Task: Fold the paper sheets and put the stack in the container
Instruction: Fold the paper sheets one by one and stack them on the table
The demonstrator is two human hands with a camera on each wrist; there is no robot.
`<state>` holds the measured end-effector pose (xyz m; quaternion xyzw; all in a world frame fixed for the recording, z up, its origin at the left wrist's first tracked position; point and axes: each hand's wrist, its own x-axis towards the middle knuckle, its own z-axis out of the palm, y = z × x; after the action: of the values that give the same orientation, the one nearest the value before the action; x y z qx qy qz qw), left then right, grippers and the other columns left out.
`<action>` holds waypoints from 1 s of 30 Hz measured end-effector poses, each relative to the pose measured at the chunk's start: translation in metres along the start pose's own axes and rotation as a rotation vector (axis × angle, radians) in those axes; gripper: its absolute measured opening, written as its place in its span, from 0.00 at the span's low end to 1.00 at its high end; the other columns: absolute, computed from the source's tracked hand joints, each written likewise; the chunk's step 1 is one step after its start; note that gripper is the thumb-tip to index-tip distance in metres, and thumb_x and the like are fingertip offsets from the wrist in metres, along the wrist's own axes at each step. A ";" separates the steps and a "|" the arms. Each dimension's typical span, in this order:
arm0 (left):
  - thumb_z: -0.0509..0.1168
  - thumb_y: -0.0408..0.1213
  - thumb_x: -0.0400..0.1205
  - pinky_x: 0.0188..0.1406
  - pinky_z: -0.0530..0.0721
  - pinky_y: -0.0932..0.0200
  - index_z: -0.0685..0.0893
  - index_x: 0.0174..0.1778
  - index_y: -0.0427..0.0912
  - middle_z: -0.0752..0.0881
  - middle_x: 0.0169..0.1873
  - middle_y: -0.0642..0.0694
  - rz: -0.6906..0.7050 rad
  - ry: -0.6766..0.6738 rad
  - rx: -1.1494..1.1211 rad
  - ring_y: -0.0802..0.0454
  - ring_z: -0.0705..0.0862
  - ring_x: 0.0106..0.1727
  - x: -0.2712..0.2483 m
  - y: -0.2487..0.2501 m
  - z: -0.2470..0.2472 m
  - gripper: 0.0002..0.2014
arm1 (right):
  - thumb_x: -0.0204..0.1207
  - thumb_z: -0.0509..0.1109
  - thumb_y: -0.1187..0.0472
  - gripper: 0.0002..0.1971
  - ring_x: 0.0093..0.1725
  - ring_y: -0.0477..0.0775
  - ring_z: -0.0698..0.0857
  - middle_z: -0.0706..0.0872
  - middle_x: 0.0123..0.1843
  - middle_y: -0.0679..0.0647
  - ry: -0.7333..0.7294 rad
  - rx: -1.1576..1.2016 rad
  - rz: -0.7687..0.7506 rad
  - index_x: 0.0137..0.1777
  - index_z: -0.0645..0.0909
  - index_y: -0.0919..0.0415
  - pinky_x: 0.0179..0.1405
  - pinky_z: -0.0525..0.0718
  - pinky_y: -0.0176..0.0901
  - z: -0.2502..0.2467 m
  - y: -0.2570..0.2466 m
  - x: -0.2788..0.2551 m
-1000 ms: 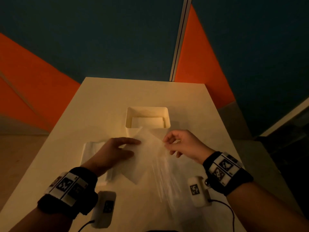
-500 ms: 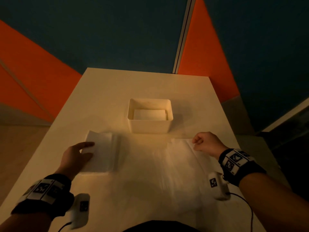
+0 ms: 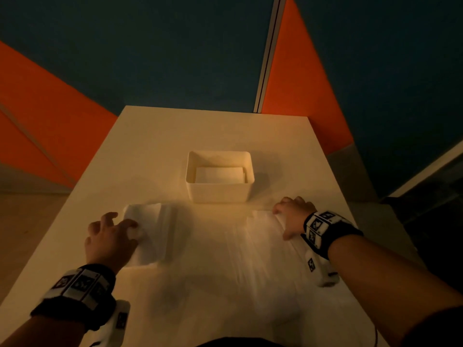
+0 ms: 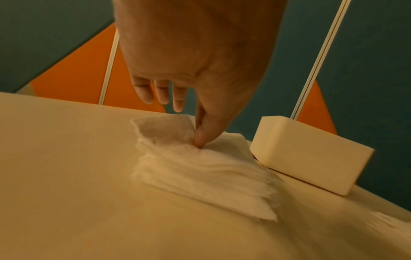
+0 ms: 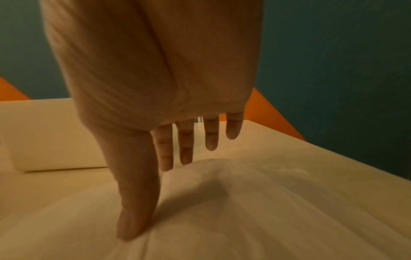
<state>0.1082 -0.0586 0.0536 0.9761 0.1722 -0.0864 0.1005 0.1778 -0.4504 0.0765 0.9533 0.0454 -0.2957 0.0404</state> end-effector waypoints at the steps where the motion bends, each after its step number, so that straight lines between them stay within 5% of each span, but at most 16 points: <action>1: 0.71 0.43 0.74 0.65 0.73 0.39 0.83 0.62 0.55 0.67 0.73 0.42 -0.002 -0.004 0.001 0.34 0.64 0.70 0.000 0.001 0.000 0.19 | 0.62 0.81 0.50 0.36 0.71 0.59 0.68 0.70 0.72 0.47 0.001 -0.004 0.004 0.70 0.71 0.45 0.67 0.70 0.54 0.000 0.000 0.002; 5: 0.70 0.44 0.75 0.66 0.72 0.39 0.82 0.62 0.56 0.66 0.73 0.43 0.004 -0.004 0.002 0.35 0.63 0.71 -0.001 0.001 0.000 0.19 | 0.58 0.84 0.50 0.34 0.69 0.57 0.70 0.72 0.69 0.48 0.020 0.006 0.027 0.64 0.73 0.45 0.65 0.71 0.54 0.001 0.001 0.006; 12: 0.68 0.48 0.77 0.68 0.71 0.41 0.79 0.64 0.59 0.63 0.75 0.45 0.028 -0.017 0.047 0.37 0.61 0.73 -0.001 0.001 -0.001 0.19 | 0.57 0.84 0.48 0.39 0.70 0.60 0.66 0.67 0.69 0.49 -0.012 -0.033 0.025 0.68 0.72 0.46 0.68 0.71 0.57 0.002 0.002 0.009; 17: 0.68 0.47 0.76 0.67 0.71 0.41 0.80 0.64 0.59 0.64 0.75 0.45 0.030 -0.006 0.041 0.37 0.62 0.73 -0.002 0.001 -0.001 0.19 | 0.54 0.84 0.46 0.33 0.65 0.57 0.69 0.72 0.63 0.47 0.054 -0.014 0.004 0.58 0.73 0.45 0.61 0.69 0.54 0.003 0.006 0.006; 25: 0.68 0.50 0.77 0.68 0.71 0.40 0.79 0.65 0.59 0.63 0.76 0.45 0.035 -0.008 0.059 0.38 0.61 0.74 -0.001 0.002 -0.002 0.20 | 0.68 0.76 0.49 0.08 0.59 0.52 0.75 0.76 0.48 0.43 0.253 0.087 -0.038 0.41 0.78 0.44 0.58 0.67 0.51 0.002 0.020 -0.006; 30: 0.71 0.48 0.74 0.68 0.69 0.38 0.79 0.66 0.57 0.63 0.76 0.44 0.116 0.063 0.103 0.36 0.60 0.74 -0.007 0.019 -0.013 0.24 | 0.71 0.72 0.60 0.14 0.43 0.48 0.77 0.80 0.37 0.44 0.216 0.294 -0.164 0.31 0.72 0.46 0.52 0.72 0.47 -0.012 0.023 -0.019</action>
<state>0.1104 -0.0755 0.0712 0.9905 0.1140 -0.0584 0.0497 0.1709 -0.4733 0.0982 0.9683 0.0831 -0.1974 -0.1285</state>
